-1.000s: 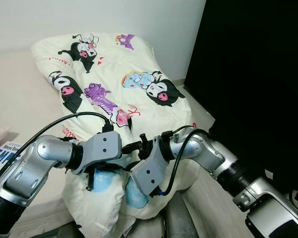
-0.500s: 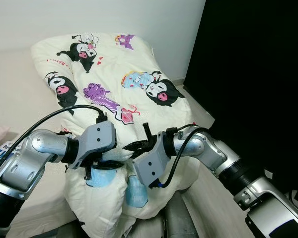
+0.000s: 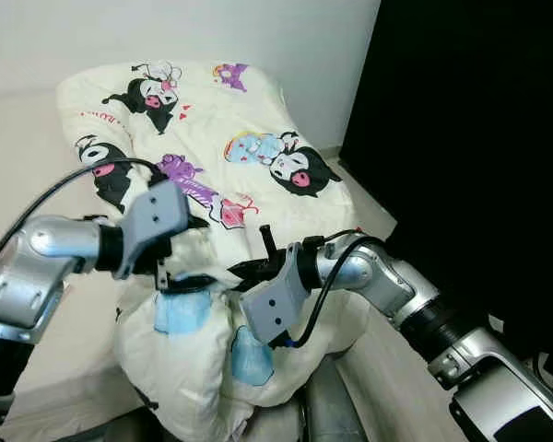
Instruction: Clean up the room
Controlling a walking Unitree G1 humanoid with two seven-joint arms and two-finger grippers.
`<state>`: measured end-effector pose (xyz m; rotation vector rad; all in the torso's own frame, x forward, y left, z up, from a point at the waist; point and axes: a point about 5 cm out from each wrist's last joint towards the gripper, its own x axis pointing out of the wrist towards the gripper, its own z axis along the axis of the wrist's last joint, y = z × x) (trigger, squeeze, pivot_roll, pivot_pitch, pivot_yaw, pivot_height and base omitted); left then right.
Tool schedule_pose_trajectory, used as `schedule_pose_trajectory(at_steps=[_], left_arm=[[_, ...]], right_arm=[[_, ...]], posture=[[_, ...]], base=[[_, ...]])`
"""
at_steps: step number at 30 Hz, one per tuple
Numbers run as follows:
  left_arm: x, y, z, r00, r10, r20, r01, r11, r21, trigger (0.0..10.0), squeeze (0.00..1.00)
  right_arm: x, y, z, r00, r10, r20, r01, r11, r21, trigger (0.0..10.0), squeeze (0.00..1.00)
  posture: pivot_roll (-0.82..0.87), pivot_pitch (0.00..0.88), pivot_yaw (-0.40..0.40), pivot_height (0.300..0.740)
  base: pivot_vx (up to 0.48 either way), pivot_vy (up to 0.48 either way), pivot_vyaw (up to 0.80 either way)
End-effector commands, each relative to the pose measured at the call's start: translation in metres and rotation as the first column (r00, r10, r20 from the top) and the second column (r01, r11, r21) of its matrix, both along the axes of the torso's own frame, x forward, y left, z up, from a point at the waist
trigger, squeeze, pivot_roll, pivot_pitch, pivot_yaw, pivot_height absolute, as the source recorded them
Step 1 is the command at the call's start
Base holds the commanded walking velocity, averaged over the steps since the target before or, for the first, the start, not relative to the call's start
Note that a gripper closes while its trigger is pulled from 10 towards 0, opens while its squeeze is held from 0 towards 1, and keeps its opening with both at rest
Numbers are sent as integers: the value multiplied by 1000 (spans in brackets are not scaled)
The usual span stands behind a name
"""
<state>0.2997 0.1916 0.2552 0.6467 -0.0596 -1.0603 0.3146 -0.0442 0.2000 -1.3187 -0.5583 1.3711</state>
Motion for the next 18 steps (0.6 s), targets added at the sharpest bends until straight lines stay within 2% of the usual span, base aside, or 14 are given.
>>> schedule_pose_trajectory(at_steps=[1,6,8,11,15,16,17,18], left_arm=[[-2,7,16,999,6,44,-6,1000,-15,10000,0],[-7,15,23,999,-2,47,4,999,-43,10000,0],[-12,29,27,999,13,49,-12,1000,-22,10000,0],[-13,34,29,998,34,56,-33,999,-15,10000,0],[-14,40,21,996,77,45,-78,997,28,10000,0],[-14,40,14,995,91,28,-92,995,30,10000,0],[-15,39,7,995,103,6,-103,994,22,10000,0],[-17,37,-1,994,110,-17,-109,994,14,10000,0]], right_arm=[[0,-3,-9,1000,-15,-24,14,1000,-26,0,0],[2,-5,-10,999,-39,-33,38,999,-20,0,0],[7,-7,-11,996,-83,-32,83,997,-8,0,0],[9,-9,-11,994,-103,-33,103,995,-1,0,0],[22,-6,0,969,-222,-108,237,957,166,0,0],[27,-6,7,952,-256,-170,293,922,254,10000,0],[33,-6,15,932,-273,-238,343,876,340,10000,35],[38,-6,23,912,-280,-301,390,819,420,10000,529]], posture=[[-137,179,-75,521],[-139,181,-74,521],[-140,182,-75,521],[-138,182,-75,521],[-138,183,-74,521],[-140,185,-72,521],[-142,186,-70,521],[-143,186,-71,521]], base=[[0,0,0],[0,0,0],[0,0,0],[0,0,0],[0,0,0],[0,0,0],[0,0,0],[0,0,0]])
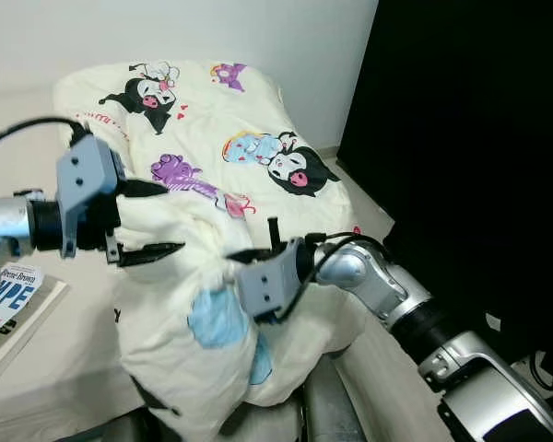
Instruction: Clean up the room
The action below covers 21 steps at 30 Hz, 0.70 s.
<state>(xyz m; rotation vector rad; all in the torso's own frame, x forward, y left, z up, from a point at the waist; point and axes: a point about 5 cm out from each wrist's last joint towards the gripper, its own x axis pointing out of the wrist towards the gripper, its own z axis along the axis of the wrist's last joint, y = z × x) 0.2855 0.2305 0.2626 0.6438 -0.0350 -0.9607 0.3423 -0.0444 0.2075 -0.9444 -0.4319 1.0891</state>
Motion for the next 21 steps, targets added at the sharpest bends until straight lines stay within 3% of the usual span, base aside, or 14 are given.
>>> schedule_pose_trajectory(at_steps=[1,2,3,8,12,14,16,17,18,21], left_arm=[[-3,-2,-8,1000,9,-26,-9,1000,16,10000,0],[-4,-3,-16,999,28,-40,-28,1000,-5,10000,0],[-5,-4,-23,997,59,-48,-61,998,-30,10000,0],[-8,-2,-35,987,152,-58,-156,985,-73,10000,0],[-7,10,-32,963,269,-19,-270,957,-104,10000,0],[-4,32,-25,908,417,46,-411,906,-103,10000,0],[-2,37,-23,890,451,63,-443,891,-102,10000,0],[0,50,-19,846,520,120,-518,854,-52,10000,0],[0,50,-19,846,520,120,-518,854,-52,10000,0],[2,65,-10,792,571,213,-590,806,33,10000,0]], right_arm=[[10,-6,16,996,-75,-43,81,985,151,10000,529],[13,-6,23,990,-88,-106,113,961,253,10000,1000],[15,-5,28,982,-80,-170,134,933,334,10000,1000],[14,0,29,950,-3,-311,146,887,438,10000,1000],[5,6,18,935,36,-353,116,909,400,10000,1000],[-10,14,-1,919,89,-384,35,952,304,10000,1000],[-13,15,-6,917,96,-387,15,962,273,10000,1000],[-19,15,-18,909,102,-404,-24,981,194,10000,1000],[-19,15,-18,909,102,-404,-24,981,194,10000,1000],[-21,11,-27,899,73,-433,-11,990,143,10000,1000]], posture=[[-143,186,-71,521],[-145,186,-73,521],[-146,185,-75,521],[-145,186,-78,521],[-137,185,-90,521],[-135,181,-94,521],[-135,181,-94,521],[-135,175,-94,521],[-135,175,-94,521],[-137,168,-91,521]], base=[[0,0,0],[0,0,0],[0,0,0],[0,0,0],[0,0,0],[0,0,0],[0,0,0],[0,0,0],[0,0,0],[0,0,0]])
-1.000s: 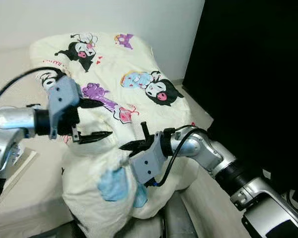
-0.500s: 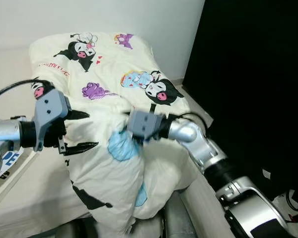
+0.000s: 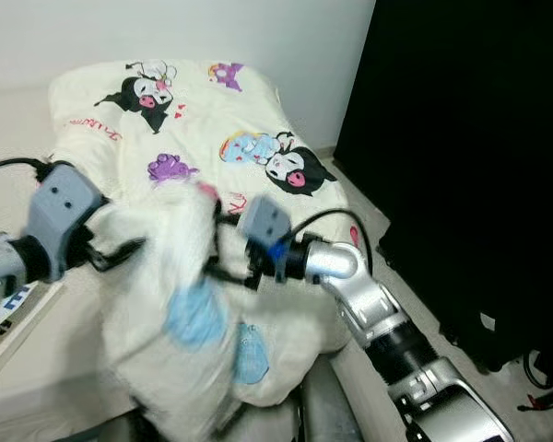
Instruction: Clean up the room
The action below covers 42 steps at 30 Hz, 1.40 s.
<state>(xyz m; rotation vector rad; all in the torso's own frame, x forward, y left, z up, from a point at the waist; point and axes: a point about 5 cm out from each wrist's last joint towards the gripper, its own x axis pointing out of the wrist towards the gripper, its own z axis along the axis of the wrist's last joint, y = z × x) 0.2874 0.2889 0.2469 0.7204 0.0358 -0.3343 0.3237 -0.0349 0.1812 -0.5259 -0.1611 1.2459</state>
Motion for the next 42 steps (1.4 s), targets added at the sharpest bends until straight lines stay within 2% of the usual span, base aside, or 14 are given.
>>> schedule_pose_trajectory(at_steps=[1,5,8,10,11,12,13,14,19,24,32,38,40,42], left_arm=[[0,10,9,998,47,31,-49,996,78,10000,0],[0,13,24,995,54,83,-60,995,77,10000,0],[-3,-1,39,988,-17,155,25,998,-50,10000,0],[-14,-29,42,971,-187,149,214,959,-188,10000,0],[-18,-38,42,958,-248,145,277,933,-230,10000,0],[-31,-52,34,922,-377,88,387,885,-258,10000,0],[-31,-52,34,922,-377,88,387,885,-258,10000,0],[-59,-71,7,816,-572,-82,524,793,-310,10000,0],[-100,-78,-31,671,-699,-247,522,682,-511,10000,0],[-105,-77,-45,696,-677,-239,456,674,-581,10000,0],[-77,-107,-78,848,-508,-149,295,687,-664,10000,0],[-54,-141,-74,905,-424,-34,225,545,-808,10000,0],[-50,-146,-73,916,-401,-19,220,543,-810,10000,0],[-42,-149,-73,943,-332,-15,198,599,-776,10000,0]], right_arm=[[-1,0,-1,1000,-7,-2,7,1000,-24,10000,1000],[8,-7,11,995,-100,-8,101,993,55,10000,1000],[17,-17,29,980,-194,-42,198,964,179,10000,1000],[21,-28,40,961,-263,-84,276,919,280,10000,502],[23,-32,44,954,-284,-99,301,902,309,10000,502],[26,-39,45,934,-337,-118,357,873,332,10000,0],[26,-39,45,934,-337,-118,357,873,332,10000,0],[32,-53,42,892,-430,-138,451,827,335,10000,0],[36,-76,28,816,-558,-154,577,763,291,10000,0],[33,-81,18,796,-580,-174,605,749,269,10000,0],[35,-79,10,746,-636,-200,666,704,245,10000,0],[33,-85,8,727,-658,-197,686,685,244,10000,0],[33,-87,8,723,-662,-198,691,680,246,10000,0],[32,-91,8,713,-672,-197,700,670,246,10000,0]], posture=[[-137,168,-91,521],[-141,163,-88,521],[-143,162,-88,521],[-144,164,-86,521],[-144,164,-86,521],[-143,169,-81,521],[-143,169,-81,521],[-140,176,-76,521],[-131,191,-79,521],[-120,195,-80,521],[-114,200,-77,521],[-125,198,-66,521],[-127,199,-65,521],[-128,198,-63,521]], base=[[0,0,0],[0,0,0],[0,0,0],[0,0,0],[0,0,0],[0,0,0],[0,0,0],[0,0,0],[0,0,0],[0,0,0],[0,0,0],[0,0,0],[0,0,0],[0,0,0]])
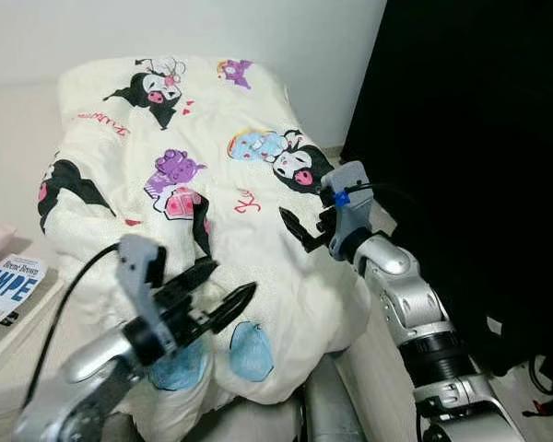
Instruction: Clean up the room
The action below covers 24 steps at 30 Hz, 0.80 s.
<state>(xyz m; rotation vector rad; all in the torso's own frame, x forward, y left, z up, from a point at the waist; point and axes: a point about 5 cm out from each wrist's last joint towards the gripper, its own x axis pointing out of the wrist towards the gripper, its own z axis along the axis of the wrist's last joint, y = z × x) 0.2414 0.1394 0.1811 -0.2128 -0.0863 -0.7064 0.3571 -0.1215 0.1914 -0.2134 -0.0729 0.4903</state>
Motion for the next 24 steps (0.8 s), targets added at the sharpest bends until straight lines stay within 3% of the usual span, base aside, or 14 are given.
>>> schedule_pose_trajectory(at_steps=[1,3,5,6,7,8,11,12,13,15,16,19,22,24], left_arm=[[4,1,-7,998,60,-13,-59,998,38,10000,0],[8,1,-9,995,101,-8,-100,992,82,10000,0],[15,17,-24,975,223,-9,-210,929,304,10000,0],[15,17,-24,975,223,-9,-210,929,304,10000,0],[21,42,-37,930,366,-18,-315,823,472,10000,0],[21,42,-37,930,366,-18,-315,823,472,10000,0],[22,79,-41,880,473,43,-369,626,687,10000,0],[22,79,-41,880,473,43,-369,626,687,10000,0],[22,92,-37,871,482,94,-380,541,750,10000,0],[22,108,-29,858,487,163,-397,426,813,10000,0],[22,112,-26,853,488,185,-402,389,829,10000,0],[19,119,-23,867,471,164,-353,348,868,10000,0],[8,119,-31,909,414,49,-208,348,914,10000,0],[-1,115,-37,926,373,-50,-100,370,924,10000,0]], right_arm=[[-2,-5,-2,1000,-20,-10,20,1000,-1,10000,0],[-2,-6,-2,1000,-24,-10,24,1000,0,10000,0],[-2,-6,-2,1000,-30,-8,30,1000,2,10000,0],[-2,-6,-2,1000,-30,-8,30,1000,2,10000,0],[-2,-6,-2,999,-35,-8,36,999,4,10000,0],[-2,-6,-2,999,-35,-8,36,999,4,10000,0],[-2,-2,-3,999,-35,-9,35,999,3,10000,0],[-2,-2,-3,999,-35,-9,35,999,3,10000,0],[-2,0,-3,999,-35,-11,35,999,3,10000,0],[-2,3,-4,999,-33,-14,33,999,3,10000,0],[-2,5,-4,999,-32,-15,32,999,3,10000,0],[-2,8,-7,999,-20,-27,20,1000,-6,10000,0],[-5,11,-14,998,17,-63,-19,999,-28,10000,0],[-8,12,-20,995,42,-91,-48,997,-62,10000,0]], posture=[[-128,198,-63,521],[-128,199,-61,521],[-125,199,-60,521],[-125,199,-60,521],[-125,200,-60,521],[-125,200,-60,521],[-121,200,-61,521],[-121,200,-61,521],[-119,201,-61,521],[-117,202,-61,521],[-117,202,-61,521],[-116,202,-59,521],[-115,203,-59,521],[-117,202,-60,521]], base=[[0,0,0],[0,0,0],[0,0,0],[0,0,0],[0,0,0],[0,0,0],[0,0,0],[0,0,0],[0,0,0],[0,0,0],[0,0,0],[0,0,0],[0,0,0],[0,0,0]])
